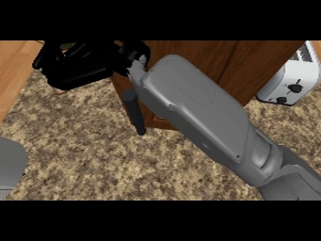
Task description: Pick up the wine, place it into the cabinet and close the cabinet
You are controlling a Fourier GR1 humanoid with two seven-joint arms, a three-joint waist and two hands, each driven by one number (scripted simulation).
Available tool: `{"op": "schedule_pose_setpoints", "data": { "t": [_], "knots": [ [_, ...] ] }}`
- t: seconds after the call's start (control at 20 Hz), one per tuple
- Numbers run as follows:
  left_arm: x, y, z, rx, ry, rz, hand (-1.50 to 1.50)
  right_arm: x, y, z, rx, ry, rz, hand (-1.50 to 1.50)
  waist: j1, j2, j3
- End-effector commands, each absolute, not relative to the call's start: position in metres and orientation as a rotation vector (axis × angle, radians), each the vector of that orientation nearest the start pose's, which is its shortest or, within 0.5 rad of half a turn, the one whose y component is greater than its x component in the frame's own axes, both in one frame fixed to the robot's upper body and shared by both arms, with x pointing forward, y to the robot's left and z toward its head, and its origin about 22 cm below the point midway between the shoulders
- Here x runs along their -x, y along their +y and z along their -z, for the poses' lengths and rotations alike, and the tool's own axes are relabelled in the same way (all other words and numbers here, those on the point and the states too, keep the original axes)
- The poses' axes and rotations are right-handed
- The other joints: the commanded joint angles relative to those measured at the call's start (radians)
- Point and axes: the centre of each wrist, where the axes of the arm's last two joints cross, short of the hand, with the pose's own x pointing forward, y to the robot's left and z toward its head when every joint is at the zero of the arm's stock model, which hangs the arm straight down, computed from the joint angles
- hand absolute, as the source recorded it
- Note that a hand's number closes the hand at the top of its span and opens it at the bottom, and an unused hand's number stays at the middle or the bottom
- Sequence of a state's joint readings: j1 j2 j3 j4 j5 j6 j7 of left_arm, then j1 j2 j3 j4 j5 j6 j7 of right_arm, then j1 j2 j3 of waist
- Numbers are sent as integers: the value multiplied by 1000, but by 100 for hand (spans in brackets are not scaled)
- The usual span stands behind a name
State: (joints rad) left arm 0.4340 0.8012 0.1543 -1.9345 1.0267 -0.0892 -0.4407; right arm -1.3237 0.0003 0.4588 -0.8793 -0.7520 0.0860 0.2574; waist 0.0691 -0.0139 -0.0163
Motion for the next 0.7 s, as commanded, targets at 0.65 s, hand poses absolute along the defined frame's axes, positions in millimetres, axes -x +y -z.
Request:
{"op": "schedule_pose_setpoints", "data": {
  "t": [0.65],
  "knots": [
    [-157,356,-122,371,-1932,-154,-150,-434,-60,-200,-593,-1546,-492,150,-65,48,16]
  ]
}}
